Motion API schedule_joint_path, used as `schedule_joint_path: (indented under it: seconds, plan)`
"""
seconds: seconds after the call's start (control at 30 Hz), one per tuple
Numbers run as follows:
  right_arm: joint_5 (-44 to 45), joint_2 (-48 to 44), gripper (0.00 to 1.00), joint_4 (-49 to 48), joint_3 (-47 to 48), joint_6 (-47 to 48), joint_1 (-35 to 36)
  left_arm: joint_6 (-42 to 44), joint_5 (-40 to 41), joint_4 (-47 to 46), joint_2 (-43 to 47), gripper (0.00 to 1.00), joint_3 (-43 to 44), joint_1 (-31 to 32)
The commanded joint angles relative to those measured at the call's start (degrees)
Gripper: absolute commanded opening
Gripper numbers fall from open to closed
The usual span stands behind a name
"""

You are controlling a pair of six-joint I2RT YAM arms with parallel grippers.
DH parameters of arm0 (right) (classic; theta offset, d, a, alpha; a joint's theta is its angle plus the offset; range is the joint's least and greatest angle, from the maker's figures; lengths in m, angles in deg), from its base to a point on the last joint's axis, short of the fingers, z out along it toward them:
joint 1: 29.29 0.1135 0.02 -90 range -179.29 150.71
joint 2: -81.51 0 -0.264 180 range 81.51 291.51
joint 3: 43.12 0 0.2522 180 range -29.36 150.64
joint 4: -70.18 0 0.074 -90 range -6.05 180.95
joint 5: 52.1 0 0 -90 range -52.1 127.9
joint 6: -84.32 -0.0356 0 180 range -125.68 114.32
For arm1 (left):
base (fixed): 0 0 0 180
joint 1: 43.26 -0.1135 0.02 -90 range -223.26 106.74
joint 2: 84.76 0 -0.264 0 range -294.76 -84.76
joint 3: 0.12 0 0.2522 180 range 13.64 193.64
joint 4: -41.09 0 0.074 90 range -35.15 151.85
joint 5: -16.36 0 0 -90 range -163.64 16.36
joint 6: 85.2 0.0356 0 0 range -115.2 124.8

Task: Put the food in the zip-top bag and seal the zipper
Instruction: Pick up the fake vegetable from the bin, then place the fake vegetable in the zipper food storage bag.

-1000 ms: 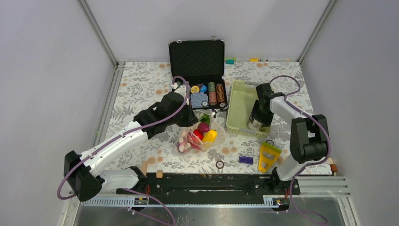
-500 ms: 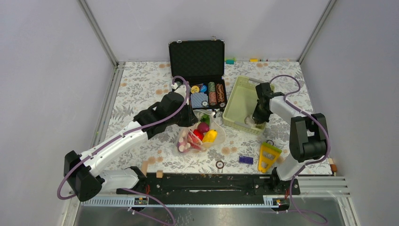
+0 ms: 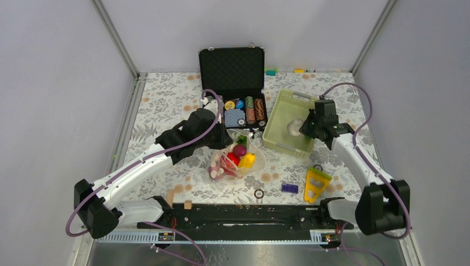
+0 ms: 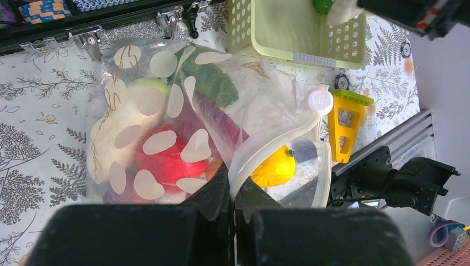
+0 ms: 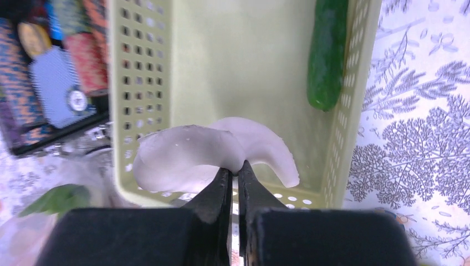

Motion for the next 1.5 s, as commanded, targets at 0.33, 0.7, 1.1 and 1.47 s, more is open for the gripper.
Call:
schedule_joint_path:
  seconds: [0.33,0.7,1.1,1.47]
  plan:
    - [-20.9,-21.2,0.00,-7.0,-0.5,12.9,13.0,-0.6,-0.7,-3.6,1.4,0.00,1.2,-0.3]
    - [-27.0,-15.7,0.00,-17.1,-1.4,13.3,31.9,-1.3,-3.0,-4.2,1.1,0.00,1.2,-0.3]
    - [11.9,-5.7,0.00,-9.9,4.8,11.0,45.9,-1.9,-3.0,-4.1,1.1,0.00,1.3,-0.3]
    - [4.5,-1.1,0.47,-9.6,9.2,13.9,48.8,-2.3,-4.1,-4.3,0.2,0.00,1.8,-0.3]
